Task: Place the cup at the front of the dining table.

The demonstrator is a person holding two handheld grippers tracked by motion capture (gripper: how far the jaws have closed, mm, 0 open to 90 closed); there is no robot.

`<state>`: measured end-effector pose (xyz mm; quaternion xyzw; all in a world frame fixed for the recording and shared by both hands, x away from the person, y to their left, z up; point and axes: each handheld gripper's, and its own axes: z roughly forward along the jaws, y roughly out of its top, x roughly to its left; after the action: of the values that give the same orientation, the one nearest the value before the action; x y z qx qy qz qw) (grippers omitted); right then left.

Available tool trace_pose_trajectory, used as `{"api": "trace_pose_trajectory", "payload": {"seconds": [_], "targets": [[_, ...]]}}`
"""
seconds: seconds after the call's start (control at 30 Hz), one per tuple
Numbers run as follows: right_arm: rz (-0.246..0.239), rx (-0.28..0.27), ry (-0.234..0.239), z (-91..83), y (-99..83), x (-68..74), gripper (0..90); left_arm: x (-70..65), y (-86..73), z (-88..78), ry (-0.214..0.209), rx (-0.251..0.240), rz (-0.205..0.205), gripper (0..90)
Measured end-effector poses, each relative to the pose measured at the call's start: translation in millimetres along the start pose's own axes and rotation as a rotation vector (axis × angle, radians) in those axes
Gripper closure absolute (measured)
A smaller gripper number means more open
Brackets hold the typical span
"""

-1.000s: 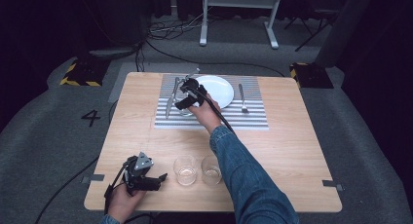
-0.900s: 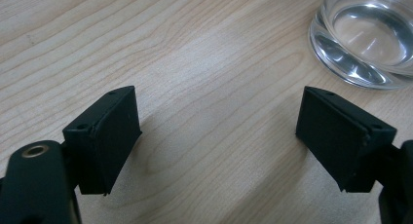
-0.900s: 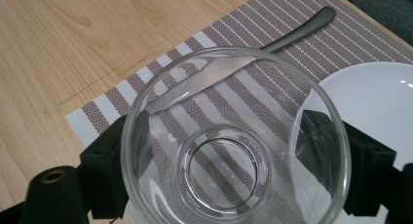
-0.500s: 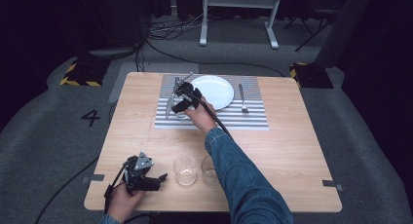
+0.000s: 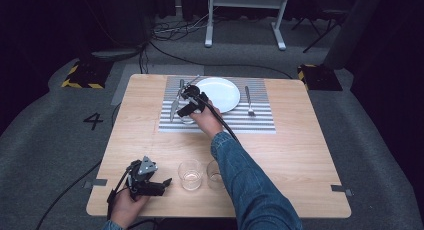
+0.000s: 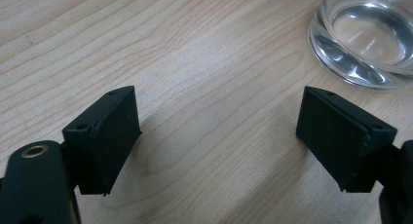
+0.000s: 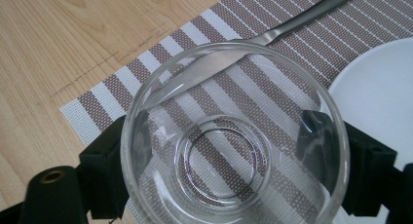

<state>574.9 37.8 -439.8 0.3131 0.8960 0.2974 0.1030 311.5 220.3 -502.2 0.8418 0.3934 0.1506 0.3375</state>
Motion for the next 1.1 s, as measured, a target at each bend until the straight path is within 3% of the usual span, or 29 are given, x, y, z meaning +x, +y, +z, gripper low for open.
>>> {"api": "trace_pose_trajectory", "payload": {"seconds": [0.23, 0.5, 0.8, 1.1], "targets": [[0.002, -0.045, 0.030, -4.7, -3.6, -2.7, 15.2, 0.0, 0.0, 0.0, 0.001, -0.001, -0.001, 16.3], [-0.007, -0.057, -0.001, -17.9, -4.9, -1.1, 14.5, 0.1, 0.0, 0.0, 0.001, 0.000, 0.001, 16.3], [-0.023, -0.104, 0.003, -47.7, -6.1, 0.6, 13.5, 0.4, 0.0, -0.1, 0.001, 0.004, 0.007, 16.3], [-0.054, -0.152, 0.016, -90.5, -13.9, 8.9, 13.6, 0.3, 0.1, 0.1, 0.000, 0.003, 0.006, 16.3]]}}
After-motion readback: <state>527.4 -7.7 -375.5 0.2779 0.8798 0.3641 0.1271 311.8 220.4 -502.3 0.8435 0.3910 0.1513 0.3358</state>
